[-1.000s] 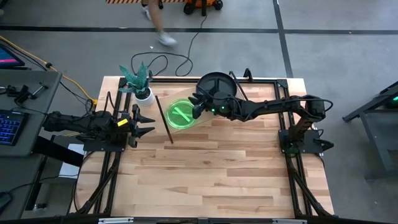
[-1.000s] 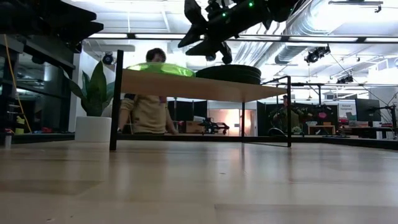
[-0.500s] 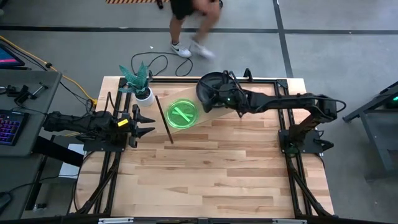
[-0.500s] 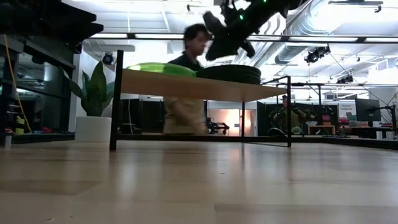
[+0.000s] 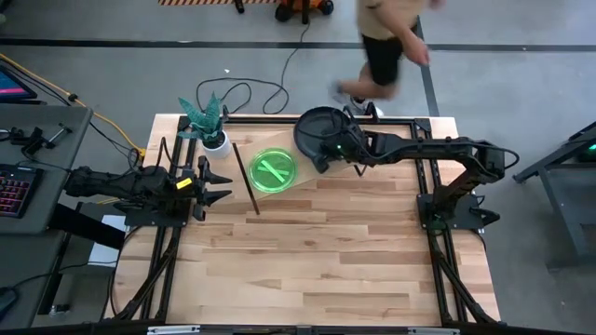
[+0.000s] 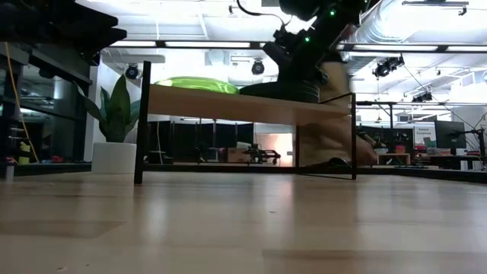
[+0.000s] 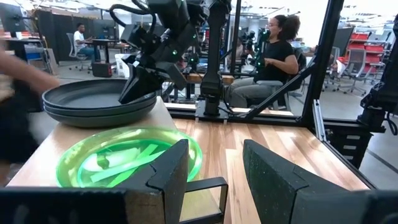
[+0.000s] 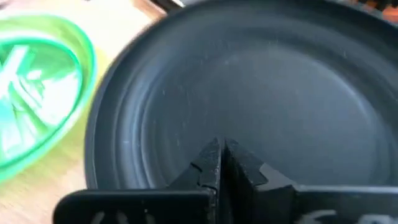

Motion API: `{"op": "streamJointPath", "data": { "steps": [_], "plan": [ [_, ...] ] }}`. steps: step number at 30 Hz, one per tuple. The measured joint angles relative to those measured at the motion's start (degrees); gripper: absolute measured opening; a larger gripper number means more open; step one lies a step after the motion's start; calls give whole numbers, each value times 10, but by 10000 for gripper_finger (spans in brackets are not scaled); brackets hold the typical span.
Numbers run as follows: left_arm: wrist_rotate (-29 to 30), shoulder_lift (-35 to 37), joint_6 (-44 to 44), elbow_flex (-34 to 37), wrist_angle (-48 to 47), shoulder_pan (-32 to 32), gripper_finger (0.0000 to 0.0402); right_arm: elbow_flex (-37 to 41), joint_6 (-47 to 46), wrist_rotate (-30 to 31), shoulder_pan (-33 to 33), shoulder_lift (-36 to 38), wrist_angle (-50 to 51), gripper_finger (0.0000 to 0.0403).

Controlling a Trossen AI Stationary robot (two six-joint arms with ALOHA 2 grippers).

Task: Place and stack plates onto a shelf
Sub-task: Return to Home Position

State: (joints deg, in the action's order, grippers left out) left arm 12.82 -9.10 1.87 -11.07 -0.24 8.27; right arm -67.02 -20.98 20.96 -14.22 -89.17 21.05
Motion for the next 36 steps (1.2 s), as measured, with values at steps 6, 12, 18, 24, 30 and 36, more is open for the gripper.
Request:
{"op": "streamJointPath", "data": {
  "steps": [6,12,18,24,30,36],
  "plan": [
    [0,0,10,0,-1,0,143,-2,-11,3,3,3,36,2],
    [0,0,10,0,0,0,143,0,-12,-2,17,28,60,0],
    [0,0,10,0,0,0,143,0,-32,1,30,52,93,0],
    [4,0,10,0,2,0,143,0,-25,2,48,74,80,0],
    [55,0,10,0,5,0,143,0,5,16,97,116,85,0],
    [68,0,5,0,-7,0,128,0,2,59,147,152,132,0]
  ]
}}
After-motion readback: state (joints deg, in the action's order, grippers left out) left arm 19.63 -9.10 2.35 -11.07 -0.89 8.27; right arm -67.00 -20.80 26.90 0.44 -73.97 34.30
